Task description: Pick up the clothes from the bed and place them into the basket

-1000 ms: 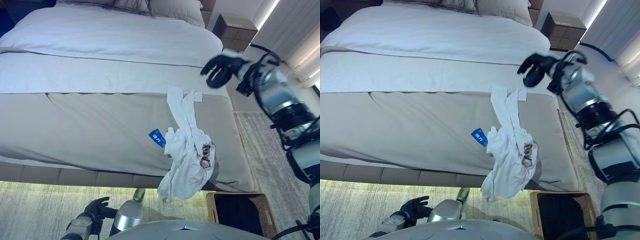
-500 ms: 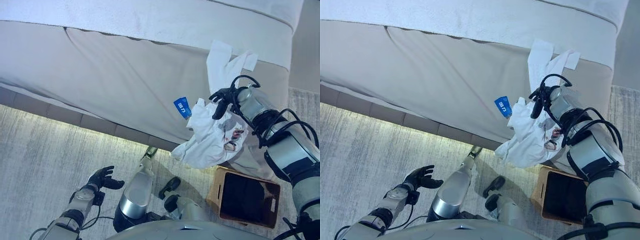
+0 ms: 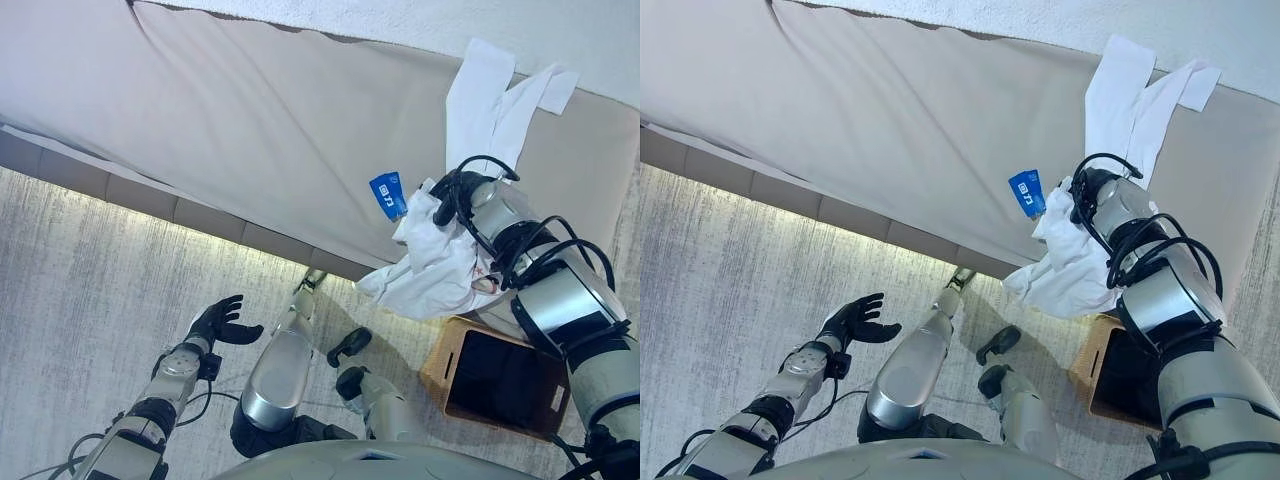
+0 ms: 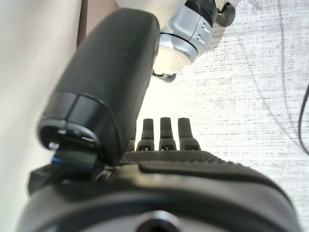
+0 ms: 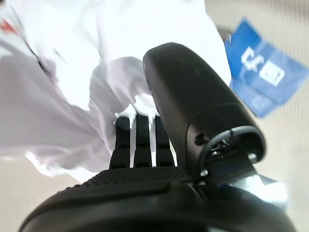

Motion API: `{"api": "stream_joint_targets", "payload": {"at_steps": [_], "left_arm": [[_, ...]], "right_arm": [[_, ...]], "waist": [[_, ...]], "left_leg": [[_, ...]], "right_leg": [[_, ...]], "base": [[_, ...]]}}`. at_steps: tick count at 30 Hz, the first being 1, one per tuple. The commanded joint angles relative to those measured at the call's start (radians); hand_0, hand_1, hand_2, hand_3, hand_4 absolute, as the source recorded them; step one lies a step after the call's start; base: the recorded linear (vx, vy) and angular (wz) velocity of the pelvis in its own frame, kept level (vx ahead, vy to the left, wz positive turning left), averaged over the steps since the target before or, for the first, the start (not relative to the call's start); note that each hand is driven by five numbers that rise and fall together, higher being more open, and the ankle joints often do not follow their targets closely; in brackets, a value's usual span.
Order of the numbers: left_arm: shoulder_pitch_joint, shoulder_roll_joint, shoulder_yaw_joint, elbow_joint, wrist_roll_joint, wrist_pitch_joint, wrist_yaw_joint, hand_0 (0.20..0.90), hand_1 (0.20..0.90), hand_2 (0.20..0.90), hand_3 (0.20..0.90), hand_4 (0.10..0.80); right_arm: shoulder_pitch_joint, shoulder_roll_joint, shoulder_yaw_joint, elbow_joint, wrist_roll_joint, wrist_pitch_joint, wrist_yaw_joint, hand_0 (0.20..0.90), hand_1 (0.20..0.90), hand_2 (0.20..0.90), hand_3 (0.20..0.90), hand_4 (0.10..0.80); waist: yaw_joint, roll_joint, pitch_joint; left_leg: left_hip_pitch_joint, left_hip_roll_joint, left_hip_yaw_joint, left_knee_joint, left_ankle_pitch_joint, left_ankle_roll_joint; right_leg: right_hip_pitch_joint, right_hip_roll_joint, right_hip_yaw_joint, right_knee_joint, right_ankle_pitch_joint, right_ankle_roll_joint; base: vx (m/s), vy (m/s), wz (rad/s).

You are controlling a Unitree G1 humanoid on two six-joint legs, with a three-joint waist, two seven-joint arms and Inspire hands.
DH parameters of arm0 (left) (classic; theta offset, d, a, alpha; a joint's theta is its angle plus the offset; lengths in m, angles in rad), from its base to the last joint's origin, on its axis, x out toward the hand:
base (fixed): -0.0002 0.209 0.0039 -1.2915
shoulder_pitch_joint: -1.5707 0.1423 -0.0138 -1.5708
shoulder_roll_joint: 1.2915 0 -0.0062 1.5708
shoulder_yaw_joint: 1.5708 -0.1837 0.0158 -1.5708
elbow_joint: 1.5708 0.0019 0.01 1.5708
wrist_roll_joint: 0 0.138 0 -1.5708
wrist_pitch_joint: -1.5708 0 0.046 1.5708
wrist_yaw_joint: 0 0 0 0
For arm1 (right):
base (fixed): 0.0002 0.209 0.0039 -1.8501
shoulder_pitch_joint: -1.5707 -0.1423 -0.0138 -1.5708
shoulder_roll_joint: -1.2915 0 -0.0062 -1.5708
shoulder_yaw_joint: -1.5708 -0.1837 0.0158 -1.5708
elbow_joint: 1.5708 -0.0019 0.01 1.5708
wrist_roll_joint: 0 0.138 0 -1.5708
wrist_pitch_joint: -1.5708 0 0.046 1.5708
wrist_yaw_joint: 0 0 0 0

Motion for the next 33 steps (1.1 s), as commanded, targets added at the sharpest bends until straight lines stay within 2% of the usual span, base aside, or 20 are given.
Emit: {"api": "stream_joint_targets", "payload": {"at_steps": [1,13,14,17,20,22,23,24,25,26,27,29,33], "left_arm": [[0.033,0.000,-0.028,-0.017,-0.048,-0.023,0.018,0.900,0.900,0.900,0.900,0.800],[0.085,-0.024,-0.002,-0.002,-0.077,-0.049,0.025,0.900,0.900,0.900,0.900,0.800],[0.093,-0.026,0.003,0.004,-0.077,-0.053,0.026,0.900,0.900,0.900,0.900,0.800],[0.120,-0.021,0.033,0.022,-0.054,-0.049,0.020,0.900,0.900,0.900,0.900,0.800],[0.133,-0.015,0.042,0.033,-0.043,-0.036,0.018,0.900,0.900,0.900,0.900,0.800],[0.142,-0.006,0.058,0.024,-0.030,-0.011,0.007,0.900,0.900,0.900,0.900,0.800],[0.149,0.001,0.064,0.022,-0.027,-0.006,0.002,0.900,0.900,0.900,0.900,0.800],[0.152,0.007,0.071,0.025,-0.022,0.000,-0.004,0.900,0.900,0.900,0.900,0.800],[0.155,0.015,0.082,0.027,-0.014,0.007,-0.011,0.900,0.900,0.900,0.900,0.800],[0.161,0.020,0.086,0.031,-0.011,0.008,-0.012,0.900,0.900,0.900,0.900,0.800],[0.165,0.023,0.089,0.036,-0.007,0.005,-0.013,0.900,0.900,0.900,0.900,0.800],[0.171,0.028,0.086,0.037,-0.002,0.006,-0.013,0.900,0.900,0.900,0.900,0.800],[0.148,0.030,0.083,0.046,-0.007,0.006,-0.014,0.900,0.900,0.900,0.900,0.800]], "right_arm": [[-0.111,-0.093,0.014,-0.119,0.011,-0.047,-0.148,0.300,0.300,0.300,0.200,0.100],[-0.236,-0.169,-0.072,-0.471,-0.020,-0.124,-0.609,0.300,0.300,0.300,0.200,0.100],[-0.240,-0.178,-0.090,-0.524,-0.038,-0.150,-0.679,0.300,0.300,0.300,0.200,0.100],[-0.257,-0.223,-0.137,-0.661,-0.031,-0.168,-0.768,0.300,0.300,0.300,0.200,0.100],[-0.280,-0.255,-0.148,-0.710,0.002,-0.148,-0.785,0.300,0.300,0.300,0.200,0.100],[-0.278,-0.284,-0.143,-0.704,0.053,-0.086,-0.675,0.300,0.300,0.300,0.200,0.100],[-0.275,-0.301,-0.128,-0.698,0.128,-0.075,-0.615,0.300,0.300,0.300,0.200,0.100],[-0.263,-0.307,-0.123,-0.701,0.156,-0.036,-0.538,0.373,0.373,0.373,0.285,0.185],[-0.240,-0.319,-0.117,-0.698,0.128,0.006,-0.414,0.716,0.716,0.716,0.686,0.586],[-0.211,-0.338,-0.096,-0.677,0.144,0.028,-0.293,0.900,0.900,0.900,0.900,0.800],[-0.185,-0.354,-0.083,-0.654,0.185,0.043,-0.211,0.900,0.900,0.900,0.900,0.800],[-0.102,-0.352,-0.077,-0.589,0.118,0.006,-0.040,0.900,0.900,0.900,0.900,0.800],[-0.006,-0.284,-0.077,-0.572,0.004,-0.034,0.016,0.900,0.900,0.900,0.900,0.800]], "waist": [[-0.015,0.011,0.034],[-0.046,-0.004,0.025],[-0.048,-0.008,0.017],[-0.051,-0.029,-0.021],[-0.052,-0.043,-0.056],[-0.054,-0.049,-0.084],[-0.054,-0.050,-0.096],[-0.057,-0.054,-0.106],[-0.060,-0.058,-0.116],[-0.065,-0.065,-0.125],[-0.069,-0.071,-0.132],[-0.073,-0.080,-0.138],[-0.072,-0.081,-0.127]], "left_leg": [[0.043,-0.013,0.000,0.009,-0.096,0.055],[0.074,0.006,0.029,0.007,-0.121,0.055],[0.080,0.008,0.030,0.005,-0.124,0.056],[0.104,0.010,0.029,0.004,-0.141,0.058],[0.124,0.008,0.028,0.006,-0.153,0.058],[0.136,0.005,0.023,0.008,-0.157,0.055],[0.130,-0.001,0.019,0.014,-0.136,0.060],[0.138,0.000,0.018,0.012,-0.135,0.058],[0.147,0.003,0.019,0.011,-0.135,0.056],[0.159,0.005,0.018,0.010,-0.136,0.057],[0.167,0.006,0.019,0.009,-0.138,0.057],[0.186,0.011,0.022,0.012,-0.144,0.055],[0.183,0.009,0.027,0.018,-0.148,0.057]], "right_leg": [[-0.039,-0.004,0.032,0.075,0.040,-0.032],[-0.020,0.015,0.079,0.065,0.029,-0.034],[-0.013,0.019,0.084,0.059,0.028,-0.034],[0.017,0.024,0.089,0.048,0.023,-0.032],[0.038,0.023,0.090,0.048,0.017,-0.033],[0.051,0.017,0.084,0.051,0.016,-0.030],[0.049,0.010,0.072,0.050,0.038,-0.031],[0.055,0.008,0.073,0.055,0.036,-0.030],[0.061,0.007,0.075,0.060,0.034,-0.030],[0.069,0.007,0.078,0.059,0.035,-0.031],[0.078,0.009,0.080,0.057,0.034,-0.032],[0.098,0.012,0.083,0.056,0.035,-0.036],[0.104,0.016,0.084,0.054,0.033,-0.040]], "base": [[0.000,0.000,0.00],[-0.003,0.018,-0.04],[0.007,-0.017,-0.05],[0.060,-0.027,-0.01],[0.066,-0.003,0.02],[0.032,0.050,-0.01],[-0.002,0.082,-0.01],[0.001,0.080,0.05],[0.088,0.014,0.04],[0.090,-0.001,0.04],[0.094,-0.022,-0.03],[0.074,-0.030,-0.01],[-0.028,-0.021,-0.01]]}}
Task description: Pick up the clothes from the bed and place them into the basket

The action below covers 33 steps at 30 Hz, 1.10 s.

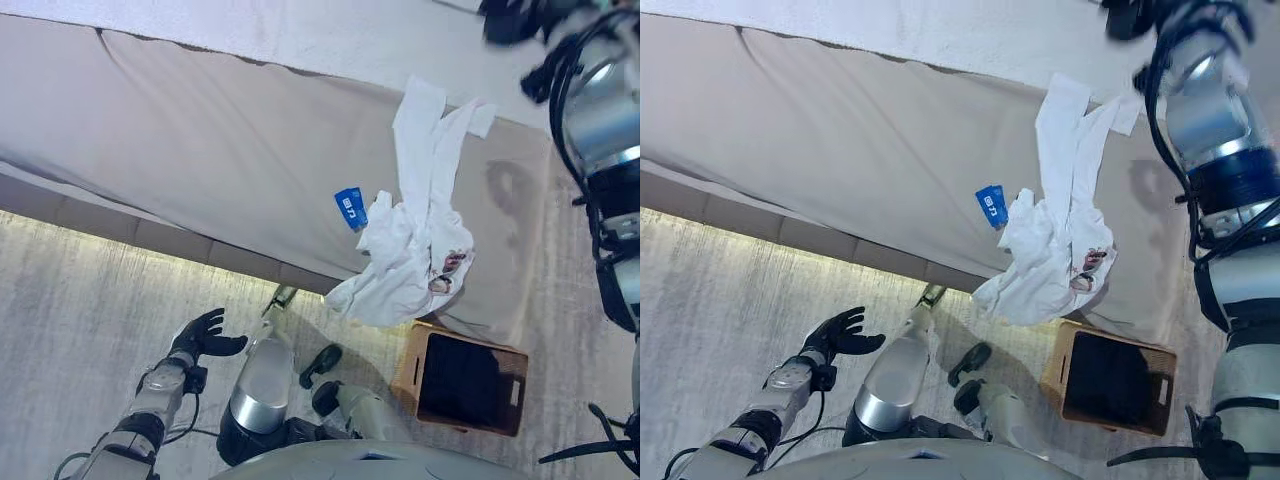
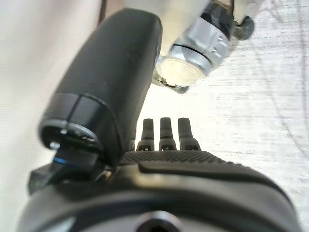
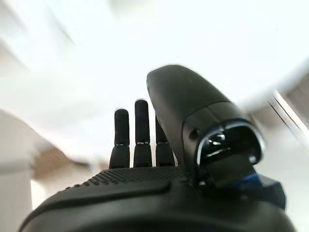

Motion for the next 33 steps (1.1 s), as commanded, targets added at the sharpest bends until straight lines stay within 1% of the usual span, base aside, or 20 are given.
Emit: {"api": "stream_joint_targets", "payload": {"at_steps": [1,4,6,8,9,11,12,13,17,22,24,26,28,31,32,33], "left_arm": [[0.077,0.011,0.006,0.044,0.017,-0.011,-0.010,0.900,0.900,0.900,0.900,0.800],[0.046,0.006,0.004,0.054,0.002,-0.010,-0.001,0.900,0.900,0.900,0.900,0.800],[0.038,-0.001,0.007,0.058,-0.001,-0.022,0.005,0.900,0.900,0.900,0.900,0.800],[0.029,-0.004,0.006,0.058,-0.011,-0.024,0.013,0.900,0.900,0.900,0.900,0.800],[0.020,-0.009,0.005,0.059,-0.015,-0.032,0.019,0.900,0.900,0.900,0.900,0.800],[0.013,-0.011,0.002,0.059,-0.017,-0.037,0.019,0.900,0.900,0.900,0.900,0.800],[0.007,-0.013,-0.005,0.058,-0.022,-0.042,0.018,0.900,0.900,0.900,0.900,0.800],[0.006,-0.014,-0.006,0.059,-0.022,-0.044,0.018,0.900,0.900,0.900,0.900,0.800],[-0.011,-0.018,-0.031,0.043,-0.024,-0.053,0.007,0.900,0.900,0.900,0.900,0.800],[-0.024,-0.016,-0.068,0.014,-0.025,-0.061,-0.002,0.900,0.900,0.900,0.900,0.800],[-0.033,-0.012,-0.082,-0.006,-0.026,-0.058,0.000,0.900,0.900,0.900,0.900,0.800],[-0.040,-0.007,-0.088,-0.030,-0.022,-0.054,0.000,0.900,0.900,0.900,0.900,0.800],[-0.046,-0.004,-0.095,-0.041,-0.019,-0.055,0.002,0.900,0.900,0.900,0.900,0.800],[-0.062,-0.005,-0.113,-0.067,-0.012,-0.048,0.013,0.900,0.900,0.900,0.900,0.800],[-0.064,-0.005,-0.116,-0.074,-0.008,-0.048,0.013,0.900,0.900,0.900,0.900,0.800],[-0.067,-0.003,-0.119,-0.082,-0.004,-0.045,0.012,0.900,0.900,0.900,0.900,0.800]], "right_arm": [[0.061,0.018,0.072,-0.037,-0.156,-0.071,0.027,0.900,0.900,0.900,0.900,0.800],[0.094,0.070,0.089,-0.036,-0.213,-0.075,-0.013,0.900,0.900,0.900,0.900,0.800],[0.111,0.089,0.094,-0.017,-0.228,-0.076,-0.055,0.900,0.900,0.900,0.900,0.800],[0.121,0.105,0.095,-0.002,-0.236,-0.064,-0.072,0.900,0.900,0.900,0.900,0.800],[0.129,0.127,0.101,0.045,-0.234,-0.052,-0.104,0.900,0.900,0.900,0.900,0.800],[0.121,0.137,0.107,0.089,-0.227,-0.041,-0.125,0.900,0.900,0.900,0.900,0.800],[0.102,0.144,0.120,0.152,-0.223,-0.036,-0.152,0.900,0.900,0.900,0.900,0.800],[0.098,0.146,0.122,0.165,-0.224,-0.037,-0.156,0.900,0.900,0.900,0.900,0.800],[0.050,0.157,0.145,0.311,-0.258,-0.011,-0.169,0.900,0.900,0.900,0.900,0.800],[0.027,0.182,0.175,0.462,-0.308,0.021,-0.133,0.900,0.900,0.900,0.900,0.800],[0.024,0.196,0.184,0.503,-0.309,0.043,-0.110,0.900,0.900,0.900,0.900,0.800],[0.017,0.213,0.193,0.545,-0.335,0.084,-0.045,0.900,0.900,0.900,0.900,0.800],[0.014,0.223,0.199,0.582,-0.349,0.094,-0.007,0.900,0.900,0.900,0.900,0.800],[-0.002,0.240,0.208,0.642,-0.403,0.142,0.093,0.900,0.900,0.900,0.900,0.800],[-0.008,0.243,0.212,0.662,-0.421,0.146,0.124,0.900,0.900,0.900,0.900,0.800],[-0.011,0.246,0.218,0.677,-0.419,0.154,0.147,0.573,0.573,0.573,0.518,0.418]], "waist": [[-0.024,0.011,-0.110],[-0.021,0.016,-0.082],[-0.019,0.020,-0.065],[-0.018,0.023,-0.051],[-0.013,0.030,-0.030],[-0.009,0.038,-0.014],[-0.002,0.043,0.001],[0.000,0.045,0.004],[0.019,0.076,0.035],[0.037,0.100,0.044],[0.044,0.102,0.044],[0.052,0.105,0.044],[0.058,0.105,0.044],[0.068,0.107,0.044],[0.072,0.110,0.044],[0.075,0.111,0.044]], "left_leg": [[0.026,-0.010,0.006,0.011,-0.116,0.062],[0.004,-0.009,0.004,0.013,-0.110,0.061],[-0.012,-0.008,0.001,0.016,-0.109,0.061],[-0.023,-0.008,0.000,0.021,-0.109,0.061],[-0.040,-0.008,-0.003,0.029,-0.107,0.061],[-0.053,-0.009,-0.006,0.035,-0.105,0.060],[-0.050,-0.007,-0.004,0.031,-0.121,0.054],[-0.051,-0.007,-0.004,0.031,-0.121,0.053],[-0.092,-0.018,-0.012,0.053,-0.113,0.053],[-0.160,-0.032,-0.028,0.085,-0.103,0.059],[-0.189,-0.034,-0.033,0.091,-0.096,0.060],[-0.216,-0.035,-0.038,0.097,-0.090,0.062],[-0.227,-0.035,-0.045,0.096,-0.086,0.063],[-0.248,-0.037,-0.057,0.091,-0.077,0.064],[-0.255,-0.037,-0.061,0.089,-0.073,0.064],[-0.259,-0.037,-0.064,0.085,-0.069,0.064]], "right_leg": [[-0.059,-0.012,0.052,0.089,0.017,-0.028],[-0.075,-0.009,0.053,0.095,0.011,-0.033],[-0.090,-0.007,0.053,0.103,0.007,-0.035],[-0.102,-0.007,0.052,0.110,0.003,-0.037],[-0.116,-0.008,0.049,0.119,0.000,-0.039],[-0.127,-0.009,0.045,0.125,-0.002,-0.042],[-0.129,-0.009,0.052,0.136,-0.028,-0.041],[-0.130,-0.010,0.052,0.138,-0.030,-0.042],[-0.157,-0.022,0.033,0.155,-0.035,-0.043],[-0.208,-0.030,0.017,0.176,-0.030,-0.045],[-0.229,-0.030,0.008,0.179,-0.025,-0.043],[-0.253,-0.031,0.000,0.192,-0.022,-0.042],[-0.263,-0.031,-0.006,0.196,-0.020,-0.041],[-0.287,-0.032,-0.017,0.208,-0.020,-0.041],[-0.296,-0.034,-0.021,0.211,-0.019,-0.041],[-0.301,-0.034,-0.024,0.213,-0.018,-0.040]], "base": [[-0.124,-0.030,-0.15],[-0.148,-0.020,-0.15],[-0.124,-0.023,-0.05],[-0.110,-0.027,-0.03],[-0.102,-0.030,-0.01],[-0.071,-0.050,0.02],[-0.021,-0.068,0.02],[-0.012,-0.062,0.00],[-0.045,-0.004,0.01],[-0.005,-0.029,0.06],[0.005,-0.066,0.20],[0.017,-0.071,0.16],[0.028,-0.073,0.17],[0.022,-0.065,0.11],[0.015,-0.051,0.20],[0.016,-0.040,0.22]]}}
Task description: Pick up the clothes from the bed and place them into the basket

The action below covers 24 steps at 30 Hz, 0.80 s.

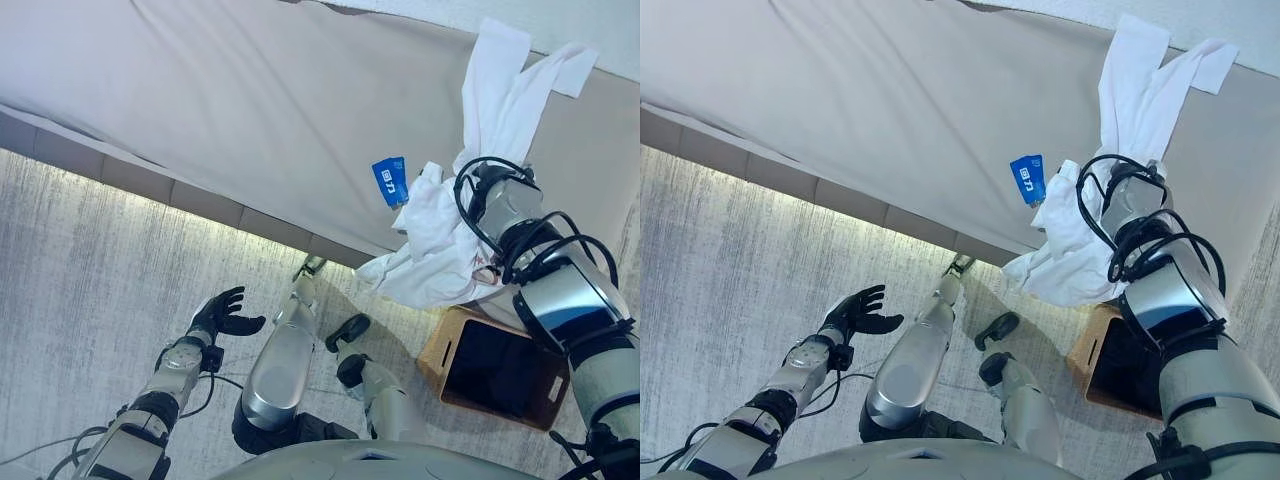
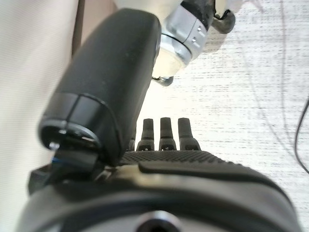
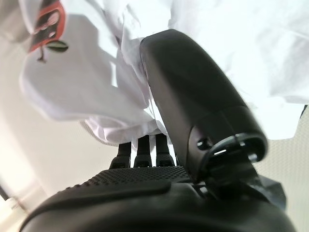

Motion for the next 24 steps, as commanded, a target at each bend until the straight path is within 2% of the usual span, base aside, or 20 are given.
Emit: {"api": "stream_joint_targets", "payload": {"at_steps": [1,5,8,9,10,11,12,16,17,24], "left_arm": [[0.019,0.019,-0.035,-0.039,0.006,-0.011,0.007,0.900,0.900,0.900,0.900,0.800],[0.008,0.013,-0.054,-0.048,0.000,0.004,0.013,0.900,0.900,0.900,0.900,0.800],[0.017,0.006,-0.054,-0.041,-0.002,0.006,0.022,0.900,0.900,0.900,0.900,0.800],[0.026,0.004,-0.051,-0.034,-0.003,0.001,0.027,0.900,0.900,0.900,0.900,0.800],[0.046,0.001,-0.039,-0.026,-0.002,-0.006,0.035,0.900,0.900,0.900,0.900,0.800],[0.051,0.001,-0.036,-0.025,-0.002,-0.007,0.037,0.900,0.900,0.900,0.900,0.800],[0.068,0.001,-0.022,-0.019,-0.002,-0.012,0.042,0.900,0.900,0.900,0.900,0.800],[0.112,0.000,0.042,0.032,0.004,-0.021,0.042,0.900,0.900,0.900,0.900,0.800],[0.121,0.004,0.052,0.045,0.007,-0.019,0.034,0.900,0.900,0.900,0.900,0.800],[0.178,0.009,0.071,0.069,0.032,-0.016,-0.002,0.900,0.900,0.900,0.900,0.800]], "right_arm": [[-0.007,-0.024,0.069,0.033,-0.043,0.053,0.090,0.300,0.300,0.300,0.200,0.100],[-0.035,-0.022,0.036,0.041,0.058,0.014,-0.086,0.300,0.300,0.300,0.200,0.100],[-0.057,-0.040,0.004,-0.016,0.147,-0.055,-0.319,0.300,0.300,0.300,0.200,0.100],[-0.063,-0.058,-0.003,-0.077,0.163,-0.064,-0.379,0.300,0.300,0.300,0.200,0.100],[-0.069,-0.096,-0.016,-0.203,0.183,-0.068,-0.489,0.300,0.300,0.300,0.200,0.100],[-0.067,-0.106,-0.020,-0.241,0.180,-0.064,-0.500,0.300,0.300,0.300,0.200,0.100],[-0.065,-0.135,-0.028,-0.336,0.197,-0.087,-0.587,0.300,0.300,0.300,0.200,0.100],[-0.068,-0.240,-0.159,-0.672,0.146,-0.147,-0.699,0.300,0.300,0.300,0.200,0.100],[-0.076,-0.268,-0.181,-0.725,0.147,-0.167,-0.725,0.300,0.300,0.300,0.200,0.100],[-0.115,-0.353,-0.212,-0.849,0.185,-0.200,-0.760,0.300,0.300,0.300,0.200,0.100]], "waist": [[0.018,0.020,0.011],[0.017,0.036,0.011],[0.009,0.037,0.011],[0.001,0.033,0.011],[-0.013,0.025,0.011],[-0.016,0.022,0.011],[-0.027,0.012,0.011],[-0.068,-0.031,-0.003],[-0.076,-0.036,-0.024],[-0.096,-0.048,-0.127]], "left_leg": [[-0.031,-0.039,0.002,0.030,-0.076,0.088],[-0.036,-0.039,-0.003,0.024,-0.069,0.089],[-0.024,-0.034,-0.001,0.020,-0.072,0.087],[-0.014,-0.030,0.002,0.016,-0.076,0.086],[0.007,-0.022,0.008,0.011,-0.082,0.083],[0.013,-0.020,0.010,0.009,-0.083,0.083],[0.032,-0.015,0.017,0.005,-0.089,0.081],[0.136,-0.004,0.051,-0.012,-0.125,0.083],[0.142,-0.009,0.057,-0.007,-0.112,0.089],[0.219,-0.018,0.065,-0.018,-0.133,0.093]], "right_leg": [[-0.085,-0.035,0.030,0.120,0.034,-0.021],[-0.102,-0.041,0.027,0.134,0.033,-0.021],[-0.099,-0.040,0.035,0.135,0.034,-0.018],[-0.092,-0.038,0.041,0.132,0.035,-0.016],[-0.079,-0.033,0.053,0.125,0.036,-0.014],[-0.075,-0.032,0.057,0.123,0.036,-0.014],[-0.060,-0.026,0.070,0.115,0.036,-0.013],[0.026,-0.008,0.120,0.077,0.027,-0.006],[0.038,-0.007,0.119,0.059,0.052,-0.007],[0.121,-0.012,0.138,0.027,0.051,-0.002]], "base": [[0.018,-0.028,0.15],[0.004,-0.003,0.01],[0.003,0.005,0.01],[0.000,0.000,0.00],[0.028,0.026,-0.03],[0.038,0.044,-0.02],[0.038,0.044,-0.03],[0.080,0.065,-0.21],[0.047,0.109,-0.16],[0.117,0.055,-0.08]]}}
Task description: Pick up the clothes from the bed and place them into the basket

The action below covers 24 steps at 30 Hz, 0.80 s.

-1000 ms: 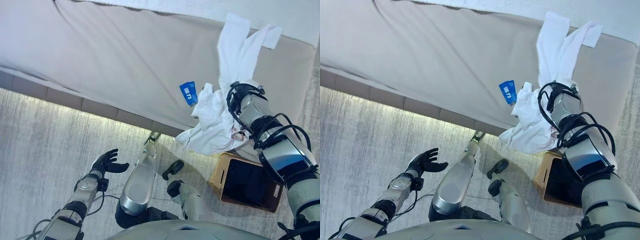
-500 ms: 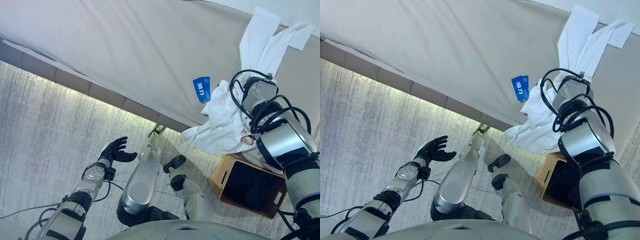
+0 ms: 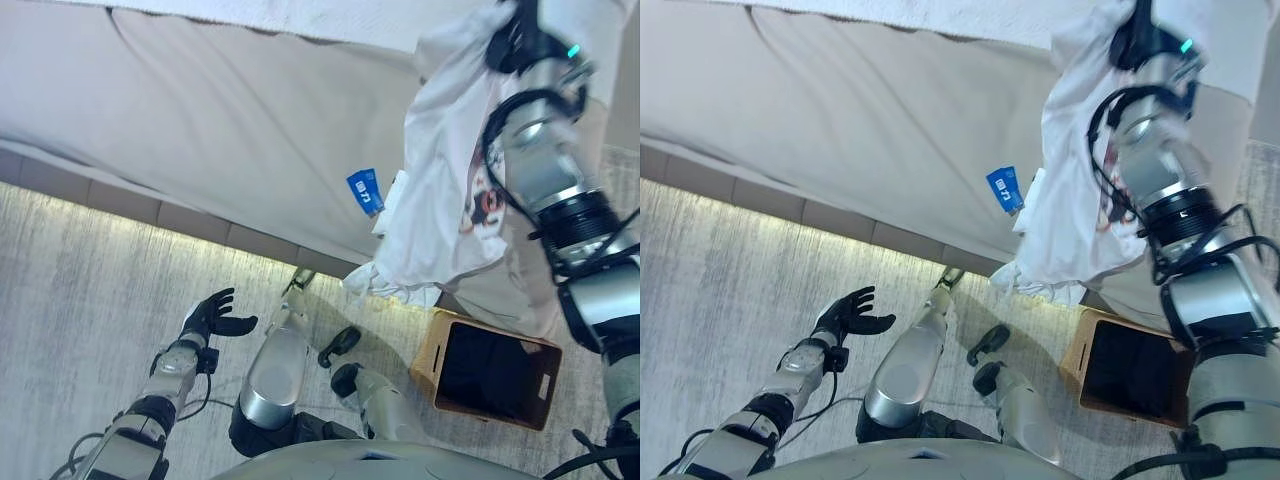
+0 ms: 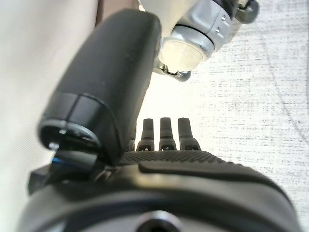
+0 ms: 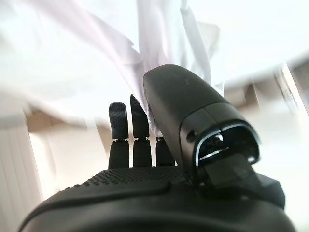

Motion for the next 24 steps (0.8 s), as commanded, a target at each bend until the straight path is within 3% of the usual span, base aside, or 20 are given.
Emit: {"api": "stream_joint_targets", "payload": {"at_steps": [1,6,17,24], "left_arm": [[0.131,0.011,0.009,0.021,0.030,-0.016,-0.025,0.900,0.900,0.900,0.900,0.800],[0.163,0.006,0.003,0.044,0.070,-0.006,-0.043,0.900,0.900,0.900,0.900,0.800],[0.202,-0.007,0.023,0.114,0.144,0.036,-0.030,0.900,0.900,0.900,0.900,0.800],[0.199,-0.004,0.056,0.190,0.153,0.057,-0.017,0.900,0.900,0.900,0.900,0.800]], "right_arm": [[-0.104,-0.107,-0.002,-0.084,-0.028,-0.064,-0.101,0.300,0.300,0.300,0.200,0.100],[-0.141,-0.146,0.009,-0.115,-0.004,-0.078,-0.057,0.300,0.300,0.300,0.200,0.100],[-0.187,-0.154,0.041,-0.075,0.047,-0.067,-0.050,0.300,0.300,0.300,0.200,0.100],[-0.237,-0.215,0.067,-0.027,0.143,-0.071,-0.110,0.300,0.300,0.300,0.200,0.100]], "waist": [[-0.033,-0.034,-0.154],[-0.032,-0.039,-0.238],[-0.010,-0.062,-0.343],[-0.050,-0.074,-0.403]], "left_leg": [[0.064,-0.022,0.008,-0.024,-0.117,0.069],[0.121,-0.035,0.003,-0.037,-0.125,0.073],[0.192,-0.042,-0.004,-0.068,-0.123,0.063],[0.228,-0.046,0.027,-0.078,-0.138,0.071]], "right_leg": [[-0.018,-0.015,0.074,0.047,0.042,0.001],[0.049,-0.020,0.076,0.021,0.046,0.007],[0.152,-0.001,0.064,-0.056,0.048,-0.001],[0.168,-0.004,0.088,-0.079,0.068,0.009]], "base": [[0.183,0.052,-0.17],[0.134,0.030,-0.03],[0.062,0.003,0.04],[-0.059,-0.008,-0.02]]}}
